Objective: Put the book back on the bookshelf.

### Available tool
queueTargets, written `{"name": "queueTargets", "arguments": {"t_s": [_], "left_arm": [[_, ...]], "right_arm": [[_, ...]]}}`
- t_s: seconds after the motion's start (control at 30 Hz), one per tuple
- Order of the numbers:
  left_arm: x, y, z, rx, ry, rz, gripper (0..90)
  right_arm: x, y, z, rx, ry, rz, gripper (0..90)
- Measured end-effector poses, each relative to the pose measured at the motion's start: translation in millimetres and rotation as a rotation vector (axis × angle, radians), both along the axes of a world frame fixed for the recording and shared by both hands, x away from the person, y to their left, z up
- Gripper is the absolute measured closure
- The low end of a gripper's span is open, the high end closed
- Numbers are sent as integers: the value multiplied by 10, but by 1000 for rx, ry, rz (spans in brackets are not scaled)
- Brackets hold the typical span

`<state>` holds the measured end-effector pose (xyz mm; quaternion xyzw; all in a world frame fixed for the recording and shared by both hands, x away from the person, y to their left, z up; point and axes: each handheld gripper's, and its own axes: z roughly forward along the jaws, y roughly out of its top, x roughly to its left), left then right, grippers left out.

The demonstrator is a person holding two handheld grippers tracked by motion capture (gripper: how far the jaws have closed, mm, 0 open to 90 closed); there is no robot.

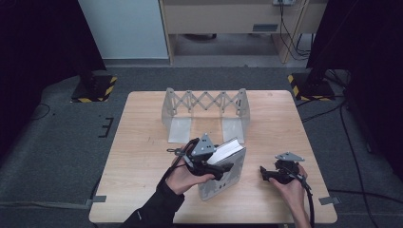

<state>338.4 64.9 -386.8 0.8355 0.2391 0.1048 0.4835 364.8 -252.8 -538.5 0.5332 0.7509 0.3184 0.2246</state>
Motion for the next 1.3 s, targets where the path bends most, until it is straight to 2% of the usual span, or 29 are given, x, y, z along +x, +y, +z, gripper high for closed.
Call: {"name": "queueTargets", "arguments": {"t_s": [0.1,0.23,0.27,0.33,0.37,0.4,0.43,0.47,0.5,0.93,1.13,1.3], "left_arm": [[5,-1,4,4,-6,15,363],[-11,-8,9,16,-16,15,399],[-28,-13,9,20,-36,23,415],[-30,-10,7,13,-37,22,428],[-30,-6,2,1,-39,24,428],[-31,13,3,-31,-38,27,470],[-31,13,3,-31,-38,27,481],[-24,29,-3,-58,-27,21,481],[-29,31,-5,-63,-33,23,493],[23,47,23,-59,2,18,515],[74,77,25,-76,26,29,517],[71,96,32,-73,24,38,518]], "right_arm": [[0,0,0,0,0,0,83],[0,-1,-1,-1,-1,1,82],[1,-1,-1,-1,-1,1,83],[0,0,0,0,0,0,83],[0,-1,-1,-1,-1,1,82],[0,0,0,0,0,0,82],[0,0,0,0,0,0,82],[1,-1,0,0,0,1,82],[2,-2,-1,0,-1,3,81],[5,-3,-1,1,-1,5,79],[6,-4,-1,1,0,7,78],[6,-4,-1,2,0,7,78]]}}
